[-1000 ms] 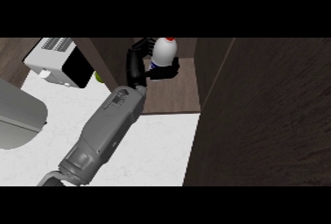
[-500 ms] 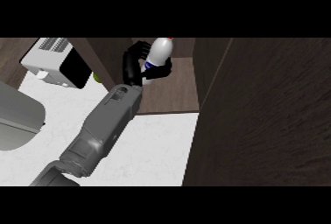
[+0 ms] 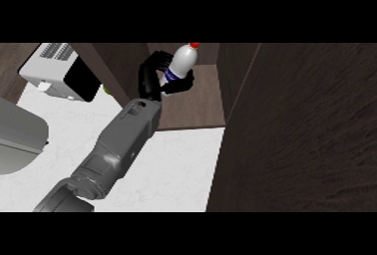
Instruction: Pick up the bottled water, place it into the cabinet and close the cabinet
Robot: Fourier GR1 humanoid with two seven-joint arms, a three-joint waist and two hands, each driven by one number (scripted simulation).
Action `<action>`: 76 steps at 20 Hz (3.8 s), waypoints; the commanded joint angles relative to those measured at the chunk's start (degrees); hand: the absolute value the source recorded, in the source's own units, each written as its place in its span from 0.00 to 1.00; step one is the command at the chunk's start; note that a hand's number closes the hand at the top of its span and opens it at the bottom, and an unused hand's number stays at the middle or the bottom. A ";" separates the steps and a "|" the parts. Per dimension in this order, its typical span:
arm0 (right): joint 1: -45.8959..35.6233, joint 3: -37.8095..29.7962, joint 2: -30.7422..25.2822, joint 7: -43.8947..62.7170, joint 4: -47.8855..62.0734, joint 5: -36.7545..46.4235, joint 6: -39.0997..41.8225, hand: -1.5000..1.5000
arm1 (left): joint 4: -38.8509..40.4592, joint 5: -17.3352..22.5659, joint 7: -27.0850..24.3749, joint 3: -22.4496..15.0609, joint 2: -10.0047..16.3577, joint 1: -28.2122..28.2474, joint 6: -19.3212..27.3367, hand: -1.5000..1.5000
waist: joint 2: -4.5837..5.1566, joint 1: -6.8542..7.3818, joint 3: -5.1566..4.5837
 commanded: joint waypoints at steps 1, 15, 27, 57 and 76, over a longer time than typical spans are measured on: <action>0.93 2.03 -1.59 3.30 -5.83 1.95 0.94 0.00 | 4.29 -1.37 -1.85 0.07 1.49 1.30 0.84 0.00 | 0.25 -0.26 -0.11; 0.58 -0.28 -2.38 -0.21 -4.14 -1.77 1.81 0.00 | 7.85 -3.51 0.76 -0.77 0.04 -1.44 7.48 0.00 | 0.46 -0.89 -0.05; 2.26 1.30 -2.89 -1.90 -4.29 -1.21 0.64 0.00 | -3.08 2.57 -13.68 4.52 0.04 2.38 -12.00 1.00 | -0.04 -0.19 -0.10; -2.02 0.77 -6.13 6.95 -6.21 3.60 -1.76 0.00 | -69.73 14.02 2.64 -18.52 6.07 50.56 -28.36 1.00 | -1.81 5.20 -0.04; -19.50 10.70 4.57 22.34 -2.96 0.87 6.71 1.00 | -103.41 15.97 -1.58 -18.26 21.71 85.93 -33.16 1.00 | -1.41 4.75 -0.18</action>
